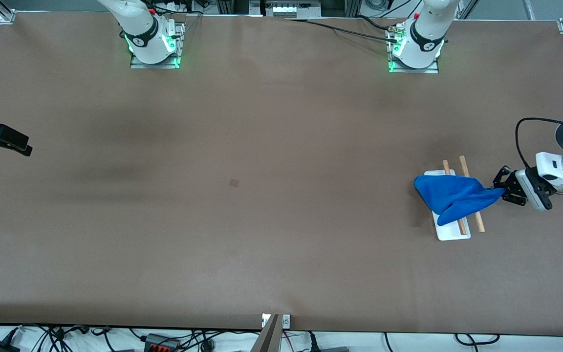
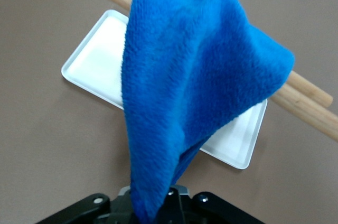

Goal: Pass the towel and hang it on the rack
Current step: 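Drape the towel over the wooden dowels and open the left gripper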

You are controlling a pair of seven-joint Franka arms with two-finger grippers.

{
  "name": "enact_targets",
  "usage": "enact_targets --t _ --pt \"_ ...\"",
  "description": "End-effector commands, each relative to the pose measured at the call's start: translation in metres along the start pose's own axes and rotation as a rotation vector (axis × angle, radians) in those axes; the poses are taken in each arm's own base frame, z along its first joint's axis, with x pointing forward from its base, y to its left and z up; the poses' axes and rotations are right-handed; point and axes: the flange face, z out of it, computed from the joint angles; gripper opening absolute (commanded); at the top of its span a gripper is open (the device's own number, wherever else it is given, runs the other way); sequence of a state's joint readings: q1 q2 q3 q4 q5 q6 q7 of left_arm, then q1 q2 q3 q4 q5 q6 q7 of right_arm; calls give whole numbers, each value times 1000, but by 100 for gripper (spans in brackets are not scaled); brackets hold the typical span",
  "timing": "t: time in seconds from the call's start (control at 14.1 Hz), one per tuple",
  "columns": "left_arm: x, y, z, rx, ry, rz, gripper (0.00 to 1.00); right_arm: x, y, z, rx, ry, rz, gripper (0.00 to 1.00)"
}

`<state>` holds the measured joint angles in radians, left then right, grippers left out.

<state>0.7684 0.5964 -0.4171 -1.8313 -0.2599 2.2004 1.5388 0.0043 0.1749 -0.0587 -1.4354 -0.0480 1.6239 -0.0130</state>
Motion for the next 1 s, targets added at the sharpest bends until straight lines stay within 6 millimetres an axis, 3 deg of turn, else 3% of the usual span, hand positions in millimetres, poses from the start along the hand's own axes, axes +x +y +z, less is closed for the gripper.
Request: enact_targets --t 0.0,0.14,0.5,0.71,0.93 --pt "-15 -8 6 -13 9 4 100 -27 -4 13 13 36 -9 100" --pt "-17 -10 3 -8 11 26 100 -34 -3 19 17 54 -10 100" --pt "-25 -11 -4 -3 13 20 100 -32 -3 5 17 62 -19 100" --pt "-43 -12 -21 -14 21 -8 100 -32 -2 3 15 60 -20 100" --pt "-40 -19 -49 -27 2 14 100 -32 -3 3 15 60 -28 100"
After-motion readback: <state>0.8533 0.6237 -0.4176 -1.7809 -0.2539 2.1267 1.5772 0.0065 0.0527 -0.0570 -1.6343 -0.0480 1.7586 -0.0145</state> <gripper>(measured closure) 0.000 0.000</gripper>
